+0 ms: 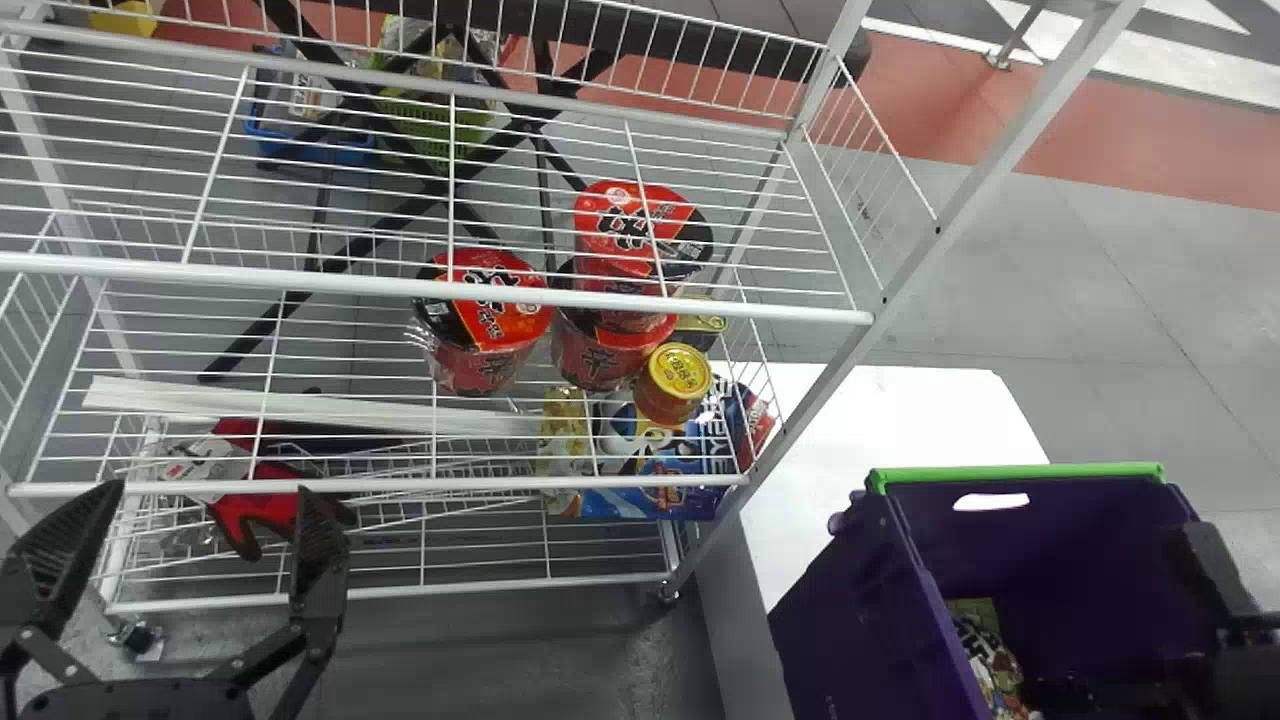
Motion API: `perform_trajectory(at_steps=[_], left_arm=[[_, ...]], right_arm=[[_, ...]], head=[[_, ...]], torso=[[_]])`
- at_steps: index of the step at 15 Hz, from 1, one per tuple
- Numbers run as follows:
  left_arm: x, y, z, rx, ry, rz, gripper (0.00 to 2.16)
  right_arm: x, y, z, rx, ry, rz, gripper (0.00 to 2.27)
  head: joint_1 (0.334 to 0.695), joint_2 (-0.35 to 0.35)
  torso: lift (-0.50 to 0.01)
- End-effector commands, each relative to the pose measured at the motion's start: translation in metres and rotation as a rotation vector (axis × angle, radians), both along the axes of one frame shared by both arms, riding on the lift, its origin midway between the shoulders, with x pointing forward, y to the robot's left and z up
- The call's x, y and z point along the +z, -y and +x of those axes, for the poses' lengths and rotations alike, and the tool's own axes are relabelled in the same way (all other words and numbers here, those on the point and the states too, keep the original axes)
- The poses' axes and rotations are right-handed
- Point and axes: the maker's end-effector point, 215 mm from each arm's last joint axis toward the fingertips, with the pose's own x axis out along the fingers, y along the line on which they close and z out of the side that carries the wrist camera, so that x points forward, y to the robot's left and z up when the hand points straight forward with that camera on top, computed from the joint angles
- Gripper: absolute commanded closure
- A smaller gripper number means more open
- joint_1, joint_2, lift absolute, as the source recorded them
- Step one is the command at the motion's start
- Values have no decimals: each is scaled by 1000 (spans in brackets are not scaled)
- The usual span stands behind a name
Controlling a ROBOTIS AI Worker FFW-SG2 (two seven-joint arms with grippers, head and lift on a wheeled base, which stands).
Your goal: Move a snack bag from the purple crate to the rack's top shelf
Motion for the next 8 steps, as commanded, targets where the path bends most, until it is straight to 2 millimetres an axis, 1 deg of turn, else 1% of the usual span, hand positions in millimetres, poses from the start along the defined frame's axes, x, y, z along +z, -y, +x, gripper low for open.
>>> perform_trajectory(at_steps=[1,3,4,5,7,8], left_arm=[[-5,1,0,-3,-17,7,140],[-6,0,0,-1,-21,6,140],[-5,0,0,-2,-20,6,140],[-5,-1,1,-1,-18,7,140],[-6,-2,1,0,-18,11,140],[-5,-2,1,-1,-18,10,140]], right_arm=[[-7,1,-8,8,-39,-6,188],[-16,-1,-18,23,-99,-28,188],[-22,-1,-26,31,-148,-47,188],[-29,4,-31,37,-183,-90,188],[-38,8,-37,38,-216,-123,188],[-45,13,-46,37,-244,-148,188]], head=[[695,-350],[695,-350],[695,-350],[695,-350],[695,-350],[695,-350]], torso=[[-459],[-459],[-459],[-459],[-459],[-459]])
